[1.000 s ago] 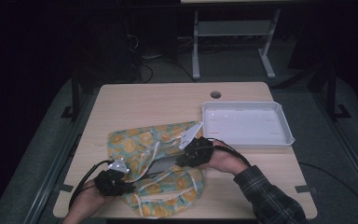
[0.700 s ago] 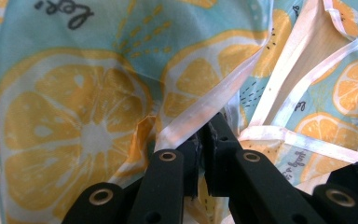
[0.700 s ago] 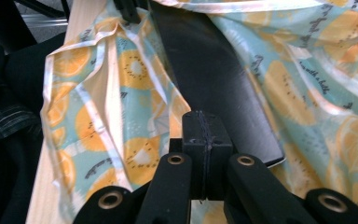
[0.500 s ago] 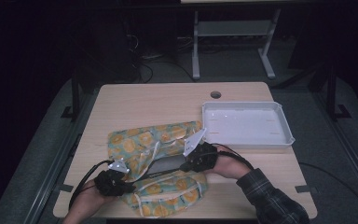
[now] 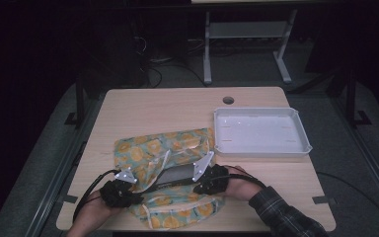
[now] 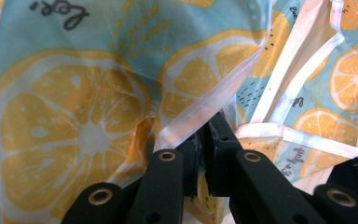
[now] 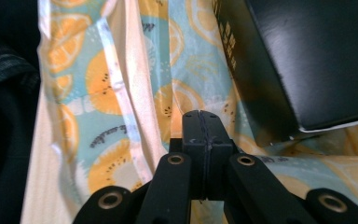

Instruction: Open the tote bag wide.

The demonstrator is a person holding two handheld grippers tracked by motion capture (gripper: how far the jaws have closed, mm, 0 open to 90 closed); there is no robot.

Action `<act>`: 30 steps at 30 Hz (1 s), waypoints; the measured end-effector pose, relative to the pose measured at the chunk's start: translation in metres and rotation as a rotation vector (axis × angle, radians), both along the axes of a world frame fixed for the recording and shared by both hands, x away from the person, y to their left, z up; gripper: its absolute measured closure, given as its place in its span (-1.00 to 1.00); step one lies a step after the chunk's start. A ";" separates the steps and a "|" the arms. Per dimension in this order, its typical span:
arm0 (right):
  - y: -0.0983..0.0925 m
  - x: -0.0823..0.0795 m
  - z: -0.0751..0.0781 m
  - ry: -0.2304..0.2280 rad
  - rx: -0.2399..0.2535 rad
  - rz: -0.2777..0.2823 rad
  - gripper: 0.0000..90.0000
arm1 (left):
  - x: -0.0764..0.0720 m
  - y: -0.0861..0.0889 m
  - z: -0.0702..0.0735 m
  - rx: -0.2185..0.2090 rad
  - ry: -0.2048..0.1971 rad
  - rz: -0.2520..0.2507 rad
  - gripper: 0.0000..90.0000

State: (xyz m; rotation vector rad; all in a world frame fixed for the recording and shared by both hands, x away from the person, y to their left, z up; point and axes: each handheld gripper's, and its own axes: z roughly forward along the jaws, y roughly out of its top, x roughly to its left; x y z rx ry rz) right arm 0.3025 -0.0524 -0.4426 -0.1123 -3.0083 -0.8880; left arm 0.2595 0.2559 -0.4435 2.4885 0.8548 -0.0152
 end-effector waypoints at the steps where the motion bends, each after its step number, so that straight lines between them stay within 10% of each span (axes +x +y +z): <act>1: 0.001 0.000 -0.002 0.003 -0.007 0.002 0.98 | 0.000 0.000 0.000 0.000 0.000 0.000 0.88; 13: 0.006 -0.002 -0.008 0.002 -0.033 0.009 0.98 | -0.004 -0.001 0.003 -0.025 0.013 0.001 0.63; 30: 0.006 -0.002 -0.008 0.001 -0.036 0.008 0.98 | -0.018 0.011 0.082 -0.121 -0.154 0.037 0.22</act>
